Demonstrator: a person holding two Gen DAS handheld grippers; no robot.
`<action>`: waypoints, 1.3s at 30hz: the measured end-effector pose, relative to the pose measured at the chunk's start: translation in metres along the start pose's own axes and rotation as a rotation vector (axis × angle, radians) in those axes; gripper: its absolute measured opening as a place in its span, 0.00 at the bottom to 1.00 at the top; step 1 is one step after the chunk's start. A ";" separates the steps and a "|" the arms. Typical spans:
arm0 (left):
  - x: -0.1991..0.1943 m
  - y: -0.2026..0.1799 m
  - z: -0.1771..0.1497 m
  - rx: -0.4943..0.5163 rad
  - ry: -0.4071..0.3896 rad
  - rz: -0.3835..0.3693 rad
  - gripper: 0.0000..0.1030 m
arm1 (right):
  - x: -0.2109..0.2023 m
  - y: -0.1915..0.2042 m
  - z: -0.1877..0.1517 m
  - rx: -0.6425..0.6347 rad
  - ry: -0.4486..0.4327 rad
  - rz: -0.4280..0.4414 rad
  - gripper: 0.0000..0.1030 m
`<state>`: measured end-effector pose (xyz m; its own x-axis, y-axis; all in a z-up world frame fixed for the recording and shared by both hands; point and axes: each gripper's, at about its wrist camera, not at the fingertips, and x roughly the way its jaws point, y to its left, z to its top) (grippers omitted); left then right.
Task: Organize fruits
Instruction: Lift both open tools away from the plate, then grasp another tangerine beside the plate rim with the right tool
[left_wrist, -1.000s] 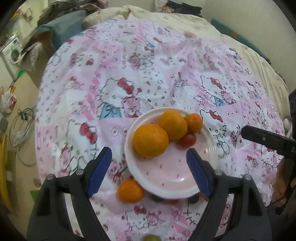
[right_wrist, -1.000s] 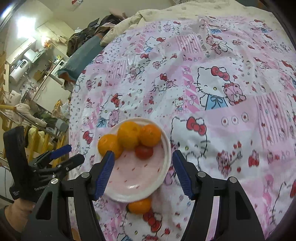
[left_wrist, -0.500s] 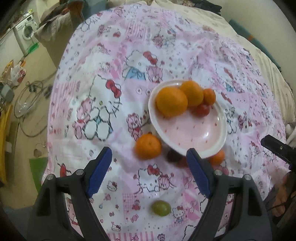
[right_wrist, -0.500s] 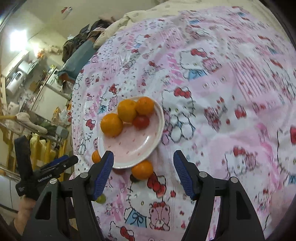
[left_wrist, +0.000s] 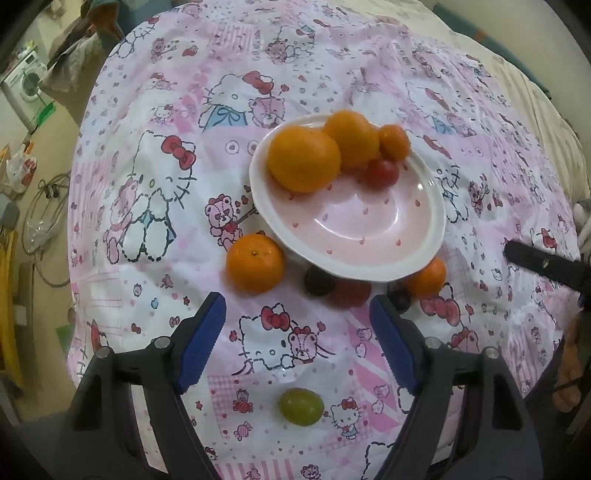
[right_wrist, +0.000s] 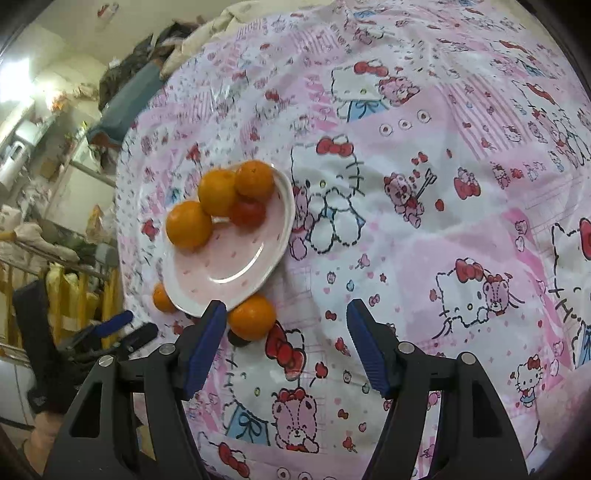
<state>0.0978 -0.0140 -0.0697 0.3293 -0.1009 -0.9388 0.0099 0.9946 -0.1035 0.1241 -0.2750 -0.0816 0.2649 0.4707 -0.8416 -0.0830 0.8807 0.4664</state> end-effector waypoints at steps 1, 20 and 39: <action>0.000 0.001 0.000 -0.005 0.000 0.000 0.75 | 0.005 0.001 -0.001 0.000 0.018 0.009 0.68; -0.003 0.037 0.003 -0.099 -0.010 0.026 0.75 | 0.089 0.057 -0.010 -0.246 0.161 -0.126 0.47; 0.000 0.010 0.000 -0.066 -0.002 0.006 0.75 | 0.032 0.030 -0.008 -0.150 0.054 -0.049 0.42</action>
<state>0.0979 -0.0035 -0.0708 0.3311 -0.0947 -0.9388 -0.0548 0.9914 -0.1193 0.1227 -0.2335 -0.0967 0.2204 0.4261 -0.8774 -0.2149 0.8987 0.3824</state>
